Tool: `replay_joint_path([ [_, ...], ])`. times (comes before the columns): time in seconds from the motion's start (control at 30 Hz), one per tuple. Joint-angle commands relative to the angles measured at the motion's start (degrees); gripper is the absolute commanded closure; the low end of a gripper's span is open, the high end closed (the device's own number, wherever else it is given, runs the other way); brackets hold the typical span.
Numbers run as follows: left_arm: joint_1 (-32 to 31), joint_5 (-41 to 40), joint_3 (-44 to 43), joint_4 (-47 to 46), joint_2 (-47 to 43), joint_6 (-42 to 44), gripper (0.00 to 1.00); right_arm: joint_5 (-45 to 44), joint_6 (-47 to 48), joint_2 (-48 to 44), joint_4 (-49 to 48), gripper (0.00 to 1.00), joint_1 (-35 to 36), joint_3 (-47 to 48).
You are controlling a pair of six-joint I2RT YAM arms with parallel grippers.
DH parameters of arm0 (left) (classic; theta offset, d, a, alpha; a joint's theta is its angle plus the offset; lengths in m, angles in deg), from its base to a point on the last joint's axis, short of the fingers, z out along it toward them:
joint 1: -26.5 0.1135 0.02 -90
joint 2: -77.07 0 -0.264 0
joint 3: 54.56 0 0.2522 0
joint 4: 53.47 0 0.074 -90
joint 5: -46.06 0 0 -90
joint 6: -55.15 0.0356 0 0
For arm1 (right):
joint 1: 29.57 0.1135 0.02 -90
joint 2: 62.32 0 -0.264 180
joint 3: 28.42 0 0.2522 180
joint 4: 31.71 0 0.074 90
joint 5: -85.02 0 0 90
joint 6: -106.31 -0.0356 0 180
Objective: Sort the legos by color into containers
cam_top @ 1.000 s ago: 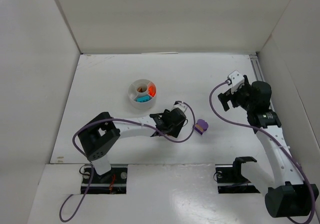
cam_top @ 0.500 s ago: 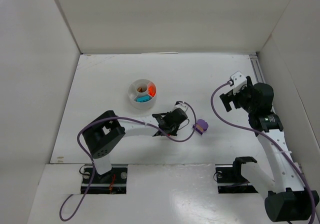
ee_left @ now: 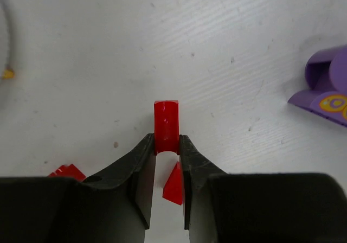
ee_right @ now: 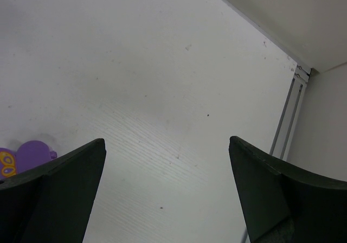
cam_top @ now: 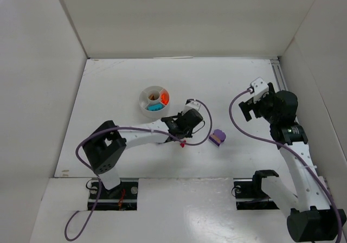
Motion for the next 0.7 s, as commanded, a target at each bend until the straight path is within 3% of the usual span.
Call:
replay_joint_path([
  [0.0, 2.35, -4.20, -3.95, 0.90, -6.43, 0.10, 1.00, 0.03, 0.19, -0.86, -1.50, 0.00, -0.37, 0.52],
  [0.2, 10.60, -4.66, -5.80, 2.57, -13.62, 1.23, 1.00, 0.55, 0.72, -0.25, -2.03, 0.00, -0.37, 0.52],
  [0.4, 28.44, 3.96, -5.10, -0.51, -17.95, 3.44, 1.00, -0.06, 1.24, 0.89, -2.03, 0.00, -0.89, 0.52],
  [0.67, 36.98, 5.81, -5.63, 1.34, -15.06, 6.16, 1.00, -2.34, 1.25, 1.42, -1.42, 0.00, -0.90, 1.05],
])
